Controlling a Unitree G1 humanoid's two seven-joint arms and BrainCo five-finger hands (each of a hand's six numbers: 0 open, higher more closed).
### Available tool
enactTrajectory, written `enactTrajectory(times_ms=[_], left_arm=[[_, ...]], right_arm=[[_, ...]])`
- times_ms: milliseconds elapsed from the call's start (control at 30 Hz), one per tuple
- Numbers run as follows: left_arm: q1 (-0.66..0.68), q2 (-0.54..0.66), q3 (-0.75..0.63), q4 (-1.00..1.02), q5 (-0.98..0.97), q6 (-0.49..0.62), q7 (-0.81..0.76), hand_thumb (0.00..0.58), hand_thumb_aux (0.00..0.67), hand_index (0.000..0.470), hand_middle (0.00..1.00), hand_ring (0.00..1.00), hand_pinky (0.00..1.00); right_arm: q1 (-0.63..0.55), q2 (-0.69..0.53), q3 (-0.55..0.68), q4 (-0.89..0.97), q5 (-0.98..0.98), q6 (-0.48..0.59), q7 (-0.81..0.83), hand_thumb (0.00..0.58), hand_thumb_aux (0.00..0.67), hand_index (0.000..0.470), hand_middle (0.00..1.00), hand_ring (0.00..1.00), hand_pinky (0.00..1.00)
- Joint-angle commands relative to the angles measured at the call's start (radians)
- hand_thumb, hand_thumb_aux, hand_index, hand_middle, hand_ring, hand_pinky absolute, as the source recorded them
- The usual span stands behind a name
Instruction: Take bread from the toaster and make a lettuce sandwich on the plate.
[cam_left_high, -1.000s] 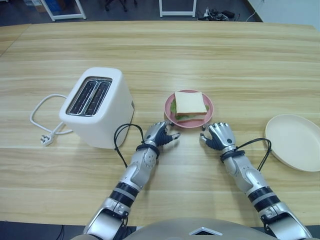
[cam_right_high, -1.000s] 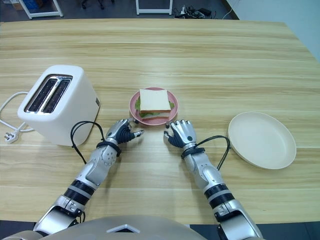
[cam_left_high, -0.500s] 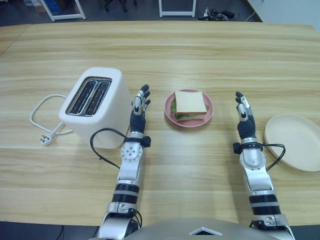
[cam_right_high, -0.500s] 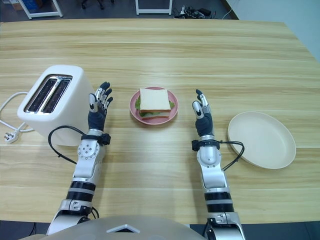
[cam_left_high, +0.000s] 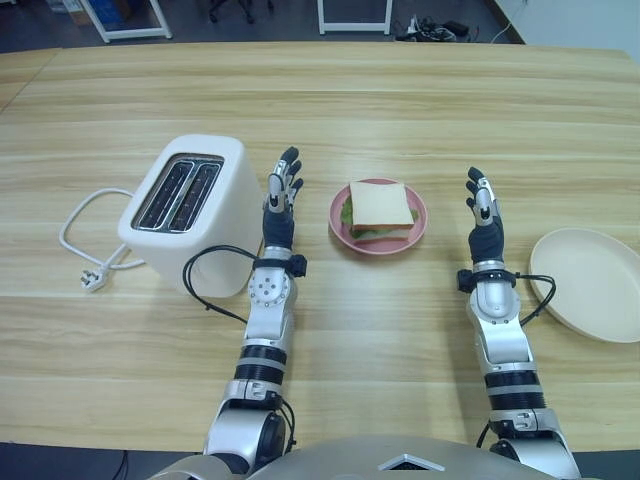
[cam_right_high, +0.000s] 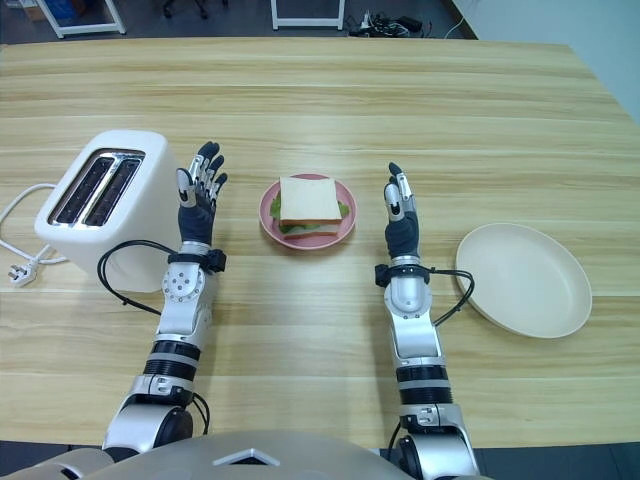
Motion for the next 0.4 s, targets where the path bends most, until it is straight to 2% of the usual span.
enactTrajectory(times_ms=[33,400], left_arm=[[-0.014,0.005,0.006,0.032,0.0,-0.008,-0.01,0.0,0.0,0.0,0.0,0.0,0.0],[-0.031,0.012,0.009,0.081,0.014,-0.029,-0.025,0.0,0.0,0.0,0.0,0.0,0.0]], right_arm=[[-0.024,0.01,0.002,0.032,0.003,-0.012,0.005,0.0,0.0,0.0,0.0,0.0,0.0],[-0.024,0.021,0.004,0.076,0.006,-0.055,0.011,0.0,0.0,0.0,0.0,0.0,0.0]])
